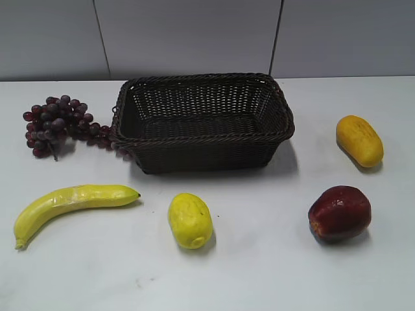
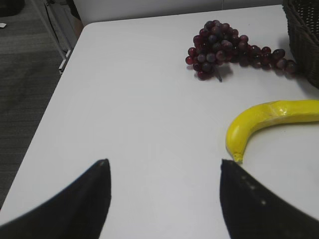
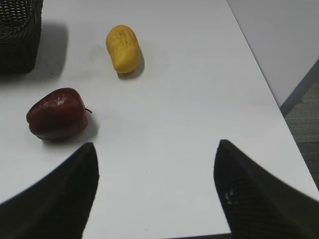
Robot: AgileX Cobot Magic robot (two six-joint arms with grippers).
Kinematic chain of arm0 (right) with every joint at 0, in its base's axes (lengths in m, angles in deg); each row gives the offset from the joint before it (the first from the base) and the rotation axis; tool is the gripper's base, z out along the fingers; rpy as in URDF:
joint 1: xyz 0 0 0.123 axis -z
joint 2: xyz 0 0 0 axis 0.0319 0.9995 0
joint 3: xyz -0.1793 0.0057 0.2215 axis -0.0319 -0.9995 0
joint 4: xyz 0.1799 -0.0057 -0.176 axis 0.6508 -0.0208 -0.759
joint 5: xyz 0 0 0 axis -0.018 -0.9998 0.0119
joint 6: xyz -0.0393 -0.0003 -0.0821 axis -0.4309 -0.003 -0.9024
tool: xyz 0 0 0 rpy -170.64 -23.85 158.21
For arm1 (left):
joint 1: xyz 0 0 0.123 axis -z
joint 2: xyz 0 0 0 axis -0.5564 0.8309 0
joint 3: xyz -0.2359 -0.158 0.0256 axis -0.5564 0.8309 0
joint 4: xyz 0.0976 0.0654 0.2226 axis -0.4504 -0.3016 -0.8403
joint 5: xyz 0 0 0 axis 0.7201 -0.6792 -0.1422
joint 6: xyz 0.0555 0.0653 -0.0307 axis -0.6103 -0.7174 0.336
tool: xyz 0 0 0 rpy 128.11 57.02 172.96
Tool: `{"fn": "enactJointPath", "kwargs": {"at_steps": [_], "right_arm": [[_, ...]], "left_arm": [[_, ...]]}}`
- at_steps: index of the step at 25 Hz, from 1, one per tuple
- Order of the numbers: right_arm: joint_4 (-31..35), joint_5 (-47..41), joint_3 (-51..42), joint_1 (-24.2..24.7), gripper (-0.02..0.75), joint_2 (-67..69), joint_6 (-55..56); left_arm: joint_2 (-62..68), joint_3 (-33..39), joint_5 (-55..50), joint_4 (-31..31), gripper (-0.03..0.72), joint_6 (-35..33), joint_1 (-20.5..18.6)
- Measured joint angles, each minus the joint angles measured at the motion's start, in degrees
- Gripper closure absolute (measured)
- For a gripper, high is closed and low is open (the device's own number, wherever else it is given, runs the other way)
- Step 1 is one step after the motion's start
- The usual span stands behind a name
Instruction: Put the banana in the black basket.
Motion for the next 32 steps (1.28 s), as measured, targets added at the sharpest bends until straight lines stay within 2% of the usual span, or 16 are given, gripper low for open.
{"fn": "enactJointPath", "kwargs": {"at_steps": [22,32], "right_arm": [[0.0,0.0,0.0,0.0,0.187,0.0,0.0],[0.0,0.0,0.0,0.0,0.187,0.0,0.0]], "left_arm": [[0.76,-0.72,1.88,0.0,0.188,-0.41,0.0],[13.85,-1.79,10.29,0.0,0.188,-4.64,0.0]]}}
